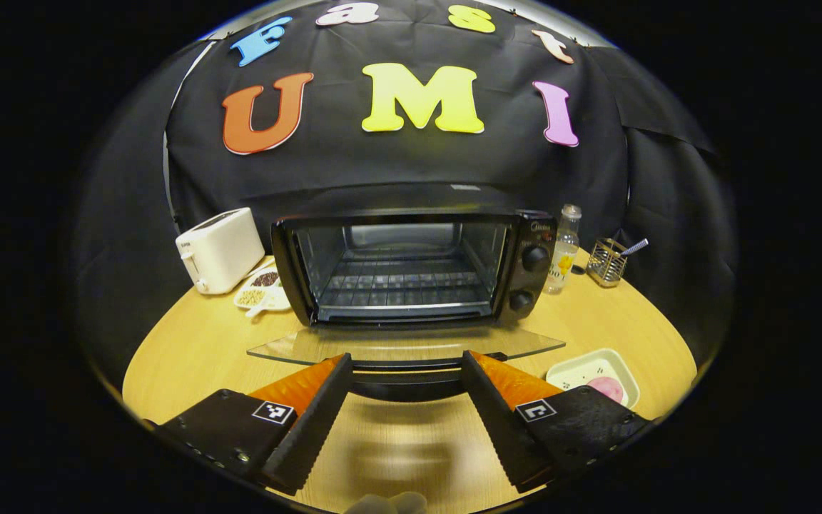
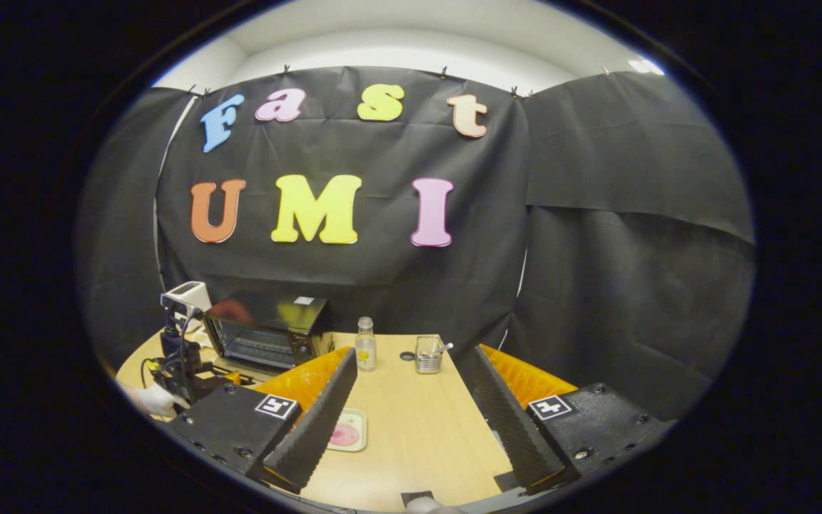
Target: Open the electric oven with the left hand, put the food in, and close the electric oven.
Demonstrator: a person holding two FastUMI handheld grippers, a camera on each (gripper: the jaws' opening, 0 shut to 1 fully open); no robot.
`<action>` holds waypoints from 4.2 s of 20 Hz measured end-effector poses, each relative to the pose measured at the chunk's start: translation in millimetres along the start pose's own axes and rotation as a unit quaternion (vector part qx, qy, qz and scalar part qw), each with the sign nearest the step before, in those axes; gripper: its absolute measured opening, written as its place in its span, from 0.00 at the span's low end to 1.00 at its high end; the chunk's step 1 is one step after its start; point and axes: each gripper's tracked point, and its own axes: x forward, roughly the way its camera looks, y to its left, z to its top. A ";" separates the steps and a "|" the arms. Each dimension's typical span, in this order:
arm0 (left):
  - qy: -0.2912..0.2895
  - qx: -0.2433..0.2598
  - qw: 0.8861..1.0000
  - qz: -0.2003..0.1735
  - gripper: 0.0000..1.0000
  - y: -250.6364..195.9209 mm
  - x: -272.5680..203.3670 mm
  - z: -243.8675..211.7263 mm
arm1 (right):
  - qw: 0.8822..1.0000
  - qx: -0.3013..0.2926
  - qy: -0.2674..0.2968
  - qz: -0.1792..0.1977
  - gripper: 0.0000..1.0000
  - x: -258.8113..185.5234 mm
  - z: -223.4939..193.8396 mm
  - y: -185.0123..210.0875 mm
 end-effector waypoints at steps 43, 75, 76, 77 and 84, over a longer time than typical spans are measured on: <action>-0.138 -0.005 0.984 0.110 0.96 46.9 -251.7 109.1 | 0.928 0.067 0.325 0.167 0.71 172.9 -277.2 85.7; -0.145 -0.075 0.972 0.171 0.97 57.6 -285.7 107.9 | 0.811 0.323 0.436 0.220 0.04 193.0 -258.1 82.2; -0.144 -0.069 0.974 0.160 0.97 64.3 -282.3 107.7 | 0.811 0.343 0.426 0.208 0.04 189.9 -250.5 88.6; -0.145 -0.060 0.976 0.150 0.97 71.9 -280.1 108.6 | 0.810 0.364 0.415 0.200 0.04 184.4 -243.0 96.5; -0.129 -0.031 0.987 0.094 0.97 125.5 -265.5 101.9 | 0.779 0.496 0.352 0.155 0.04 151.2 -218.6 208.9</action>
